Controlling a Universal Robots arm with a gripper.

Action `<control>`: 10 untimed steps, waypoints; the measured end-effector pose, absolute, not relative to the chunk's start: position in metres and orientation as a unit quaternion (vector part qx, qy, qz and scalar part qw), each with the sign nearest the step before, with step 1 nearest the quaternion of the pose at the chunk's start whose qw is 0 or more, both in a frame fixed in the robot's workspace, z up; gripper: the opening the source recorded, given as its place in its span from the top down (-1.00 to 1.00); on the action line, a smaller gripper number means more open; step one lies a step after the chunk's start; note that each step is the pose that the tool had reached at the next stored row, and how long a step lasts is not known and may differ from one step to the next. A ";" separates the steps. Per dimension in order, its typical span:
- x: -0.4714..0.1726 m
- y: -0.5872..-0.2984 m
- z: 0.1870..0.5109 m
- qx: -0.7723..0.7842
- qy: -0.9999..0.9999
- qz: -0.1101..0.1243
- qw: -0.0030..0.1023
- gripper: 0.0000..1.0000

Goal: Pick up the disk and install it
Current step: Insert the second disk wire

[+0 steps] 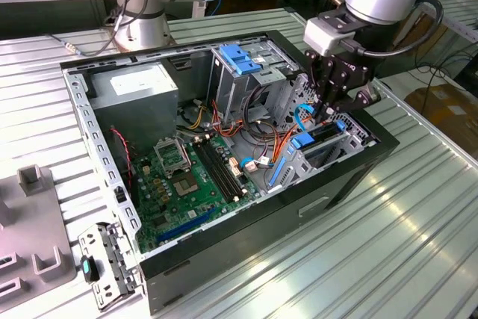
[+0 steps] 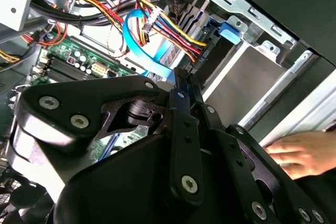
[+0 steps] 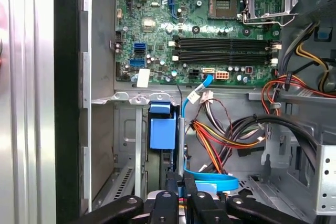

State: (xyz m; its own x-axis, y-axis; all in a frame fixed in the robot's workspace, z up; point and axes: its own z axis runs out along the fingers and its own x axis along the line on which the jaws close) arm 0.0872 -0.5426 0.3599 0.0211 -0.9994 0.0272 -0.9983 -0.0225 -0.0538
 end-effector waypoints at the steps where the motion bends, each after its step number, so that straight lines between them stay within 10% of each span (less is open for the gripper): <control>1: 0.087 -0.544 0.360 -0.714 0.699 -0.026 0.012 0.68; 10: 0.088 -0.555 0.354 -0.714 0.700 -0.018 0.021 0.68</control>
State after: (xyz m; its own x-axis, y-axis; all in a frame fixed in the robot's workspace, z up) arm 0.0877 -0.5550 0.3542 0.0199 -0.9998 -0.0041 -0.9983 -0.0196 -0.0547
